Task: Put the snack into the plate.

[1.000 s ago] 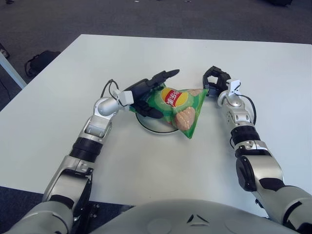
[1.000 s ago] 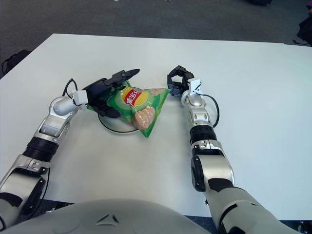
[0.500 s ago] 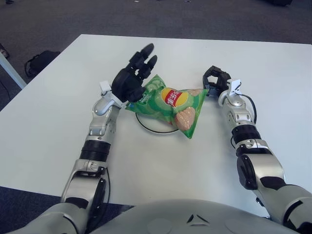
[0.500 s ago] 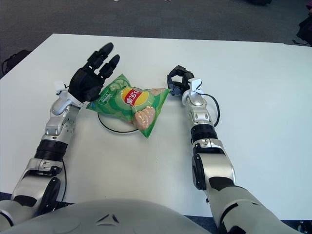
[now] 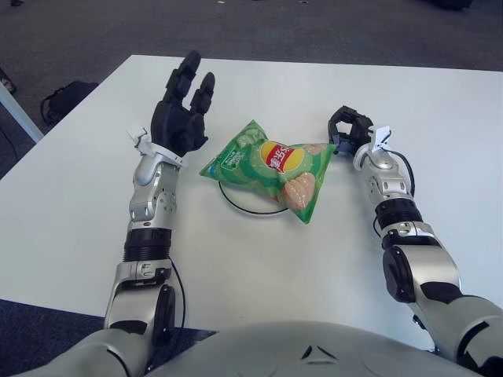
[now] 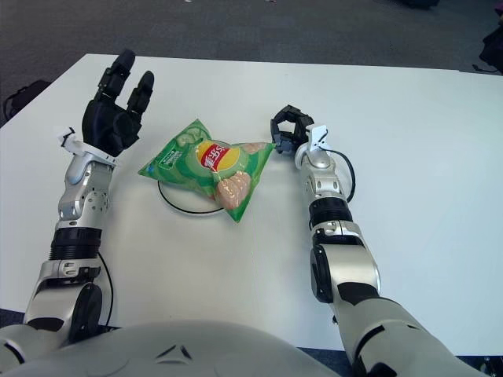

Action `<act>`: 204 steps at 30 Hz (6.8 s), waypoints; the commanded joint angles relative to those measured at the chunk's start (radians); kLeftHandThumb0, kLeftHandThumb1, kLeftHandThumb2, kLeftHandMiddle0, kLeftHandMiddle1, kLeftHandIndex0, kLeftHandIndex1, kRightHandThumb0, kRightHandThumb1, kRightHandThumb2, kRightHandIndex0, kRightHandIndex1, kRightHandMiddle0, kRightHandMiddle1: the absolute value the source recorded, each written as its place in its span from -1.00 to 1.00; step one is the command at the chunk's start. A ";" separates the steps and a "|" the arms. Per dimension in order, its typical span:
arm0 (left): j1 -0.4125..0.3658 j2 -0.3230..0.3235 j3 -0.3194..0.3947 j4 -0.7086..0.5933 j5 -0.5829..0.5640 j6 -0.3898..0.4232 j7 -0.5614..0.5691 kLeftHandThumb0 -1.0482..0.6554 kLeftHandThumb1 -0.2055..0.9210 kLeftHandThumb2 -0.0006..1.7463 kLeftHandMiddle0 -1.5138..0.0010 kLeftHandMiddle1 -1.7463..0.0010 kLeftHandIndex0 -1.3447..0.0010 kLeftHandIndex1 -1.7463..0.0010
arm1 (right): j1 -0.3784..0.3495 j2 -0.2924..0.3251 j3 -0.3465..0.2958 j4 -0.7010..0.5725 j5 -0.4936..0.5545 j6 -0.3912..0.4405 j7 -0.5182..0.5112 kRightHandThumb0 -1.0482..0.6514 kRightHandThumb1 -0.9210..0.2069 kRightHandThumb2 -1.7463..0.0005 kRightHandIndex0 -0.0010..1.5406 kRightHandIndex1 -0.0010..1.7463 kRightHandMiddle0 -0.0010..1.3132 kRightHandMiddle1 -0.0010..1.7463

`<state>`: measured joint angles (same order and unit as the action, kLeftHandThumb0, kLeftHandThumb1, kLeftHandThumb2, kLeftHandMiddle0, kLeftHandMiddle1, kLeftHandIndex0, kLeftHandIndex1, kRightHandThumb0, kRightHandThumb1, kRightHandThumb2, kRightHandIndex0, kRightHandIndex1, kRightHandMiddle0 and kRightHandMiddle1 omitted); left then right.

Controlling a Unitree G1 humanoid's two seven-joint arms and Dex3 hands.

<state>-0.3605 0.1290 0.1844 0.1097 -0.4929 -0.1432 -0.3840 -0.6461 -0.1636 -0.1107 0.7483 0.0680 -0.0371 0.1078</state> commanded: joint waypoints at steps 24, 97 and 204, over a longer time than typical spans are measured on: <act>0.092 -0.081 0.061 -0.148 0.268 0.236 0.519 -0.24 0.49 0.05 0.16 -0.90 0.44 -1.00 | 0.032 0.005 -0.005 0.046 -0.005 0.042 0.020 -0.32 0.00 -0.45 0.66 1.00 -0.11 1.00; 0.026 0.004 -0.048 0.253 0.439 0.070 0.359 -0.29 0.16 0.32 -0.64 -1.00 0.24 -1.00 | 0.328 0.095 0.061 -0.319 -0.070 -0.178 -0.098 -0.38 0.23 -0.63 0.67 1.00 0.05 1.00; 0.118 -0.069 -0.034 0.025 0.436 0.129 0.461 -0.29 0.12 0.35 -0.54 -1.00 0.21 -1.00 | 0.538 0.105 -0.022 -0.735 -0.044 0.245 -0.220 -0.34 0.10 -0.53 0.61 1.00 -0.04 1.00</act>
<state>-0.2562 0.0620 0.1501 0.1465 -0.0591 -0.0302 0.0697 -0.1582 -0.0681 -0.1302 -0.0055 0.0227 0.1823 -0.1142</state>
